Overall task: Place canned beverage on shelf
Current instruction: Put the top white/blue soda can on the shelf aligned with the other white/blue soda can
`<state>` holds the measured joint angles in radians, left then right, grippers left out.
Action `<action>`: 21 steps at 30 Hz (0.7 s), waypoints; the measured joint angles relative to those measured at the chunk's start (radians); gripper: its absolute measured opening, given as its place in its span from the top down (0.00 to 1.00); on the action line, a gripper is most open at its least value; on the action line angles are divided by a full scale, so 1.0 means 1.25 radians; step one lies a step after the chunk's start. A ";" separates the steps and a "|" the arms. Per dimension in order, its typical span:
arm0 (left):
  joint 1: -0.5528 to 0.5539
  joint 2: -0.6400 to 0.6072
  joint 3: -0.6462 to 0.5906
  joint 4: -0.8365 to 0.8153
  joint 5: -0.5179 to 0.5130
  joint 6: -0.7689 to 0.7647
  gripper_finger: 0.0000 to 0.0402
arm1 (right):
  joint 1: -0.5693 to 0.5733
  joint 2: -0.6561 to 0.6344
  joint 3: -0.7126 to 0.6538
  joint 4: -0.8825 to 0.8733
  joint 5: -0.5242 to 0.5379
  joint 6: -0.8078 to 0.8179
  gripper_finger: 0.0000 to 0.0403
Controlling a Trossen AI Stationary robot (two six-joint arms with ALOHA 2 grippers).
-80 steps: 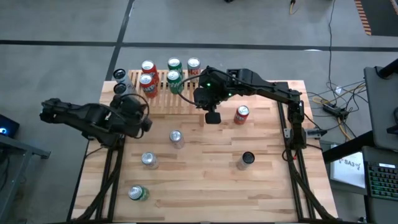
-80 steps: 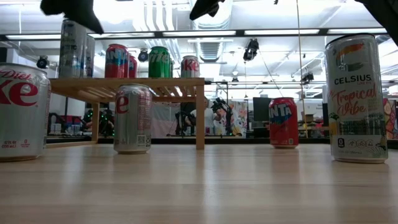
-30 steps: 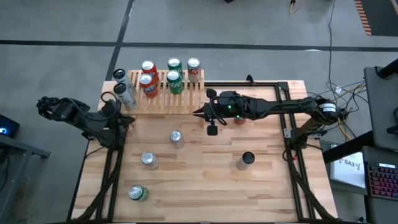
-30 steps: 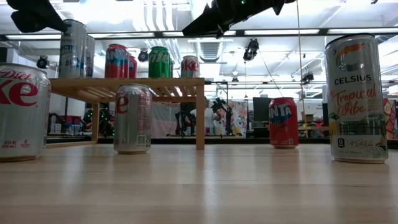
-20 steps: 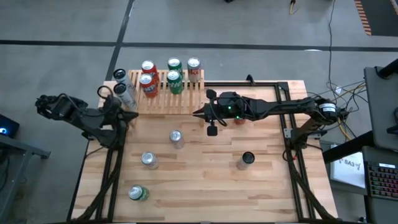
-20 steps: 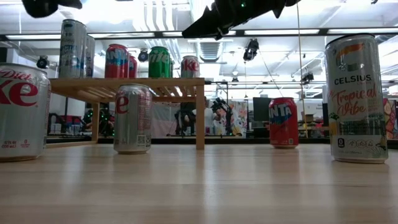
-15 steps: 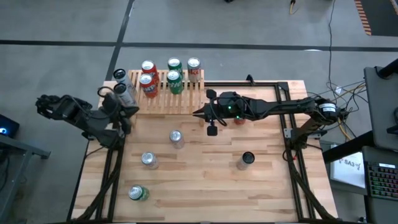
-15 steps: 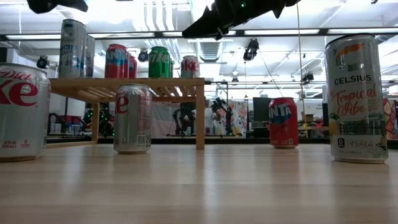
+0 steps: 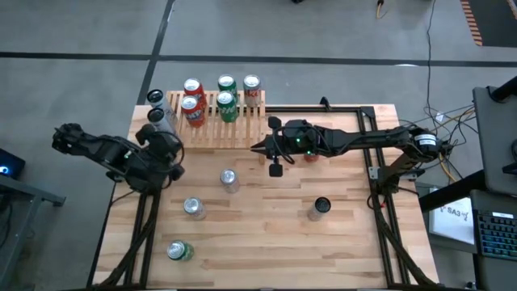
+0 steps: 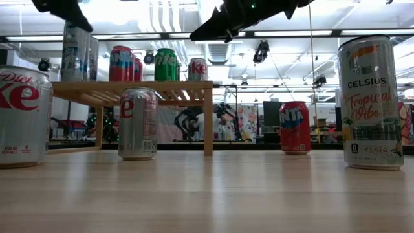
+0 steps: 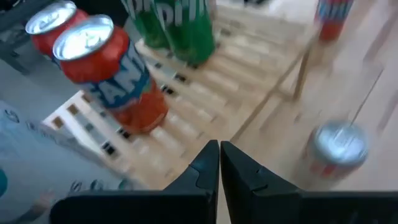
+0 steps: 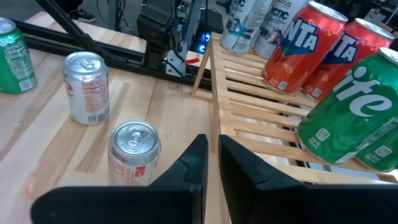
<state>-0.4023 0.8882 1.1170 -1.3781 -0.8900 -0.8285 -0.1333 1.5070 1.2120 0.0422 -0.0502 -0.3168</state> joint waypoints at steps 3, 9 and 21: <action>0.000 -0.002 0.000 -0.060 0.008 0.024 1.00 | 0.000 0.000 -0.003 -0.001 0.000 0.000 0.93; 0.000 -0.026 0.000 -0.088 -0.059 0.033 1.00 | 0.000 0.000 -0.008 0.000 0.000 0.000 0.93; 0.000 -0.036 -0.001 -0.104 -0.135 0.009 1.00 | 0.000 0.000 -0.022 0.000 0.000 -0.005 0.93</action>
<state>-0.4023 0.8429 1.1159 -1.5076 -1.0591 -0.8169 -0.1333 1.5070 1.1850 0.0424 -0.0502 -0.3233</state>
